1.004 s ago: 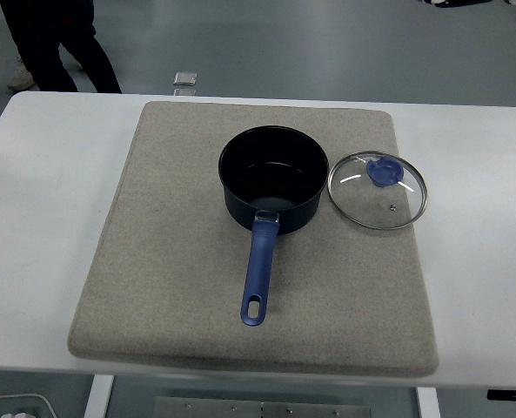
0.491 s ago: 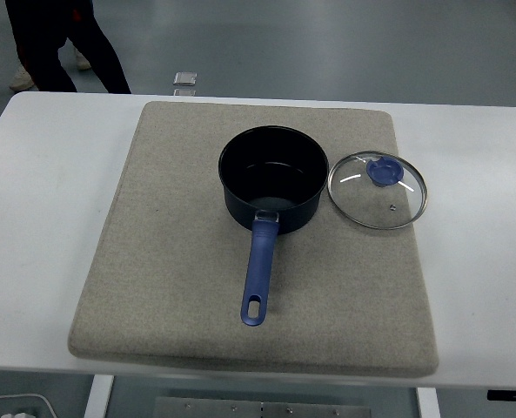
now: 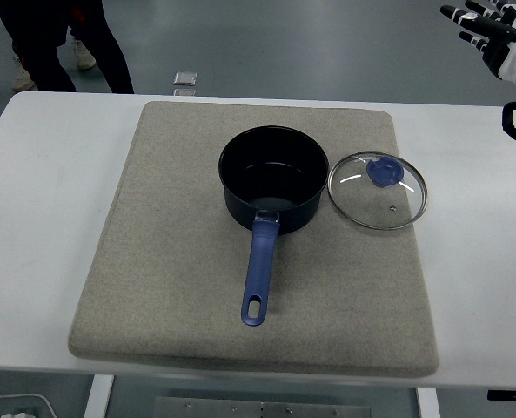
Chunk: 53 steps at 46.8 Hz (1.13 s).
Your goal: Lift the pot lid and place it to the right of the pot.
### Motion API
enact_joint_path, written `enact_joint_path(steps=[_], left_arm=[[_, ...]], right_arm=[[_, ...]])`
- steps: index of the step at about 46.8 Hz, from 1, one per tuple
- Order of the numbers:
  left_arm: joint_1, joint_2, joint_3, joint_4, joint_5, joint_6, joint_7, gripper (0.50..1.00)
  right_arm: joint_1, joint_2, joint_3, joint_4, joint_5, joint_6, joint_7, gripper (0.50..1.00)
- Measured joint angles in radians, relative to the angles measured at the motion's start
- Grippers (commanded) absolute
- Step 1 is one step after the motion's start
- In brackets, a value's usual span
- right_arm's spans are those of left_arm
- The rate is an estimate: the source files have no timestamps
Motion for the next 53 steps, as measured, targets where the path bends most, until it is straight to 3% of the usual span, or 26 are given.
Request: enact_joint_path(steps=[16, 53], left_arm=[[0.000, 0.000, 0.000, 0.000, 0.000, 0.000, 0.000, 1.000], [0.000, 0.000, 0.000, 0.000, 0.000, 0.000, 0.000, 1.000]], right_arm=[[-0.015, 0.008, 0.003, 0.001, 0.087, -0.014, 0.000, 0.919], [-0.056, 0.038, 0.008, 0.006, 0.056, -0.032, 0.020, 0.919]])
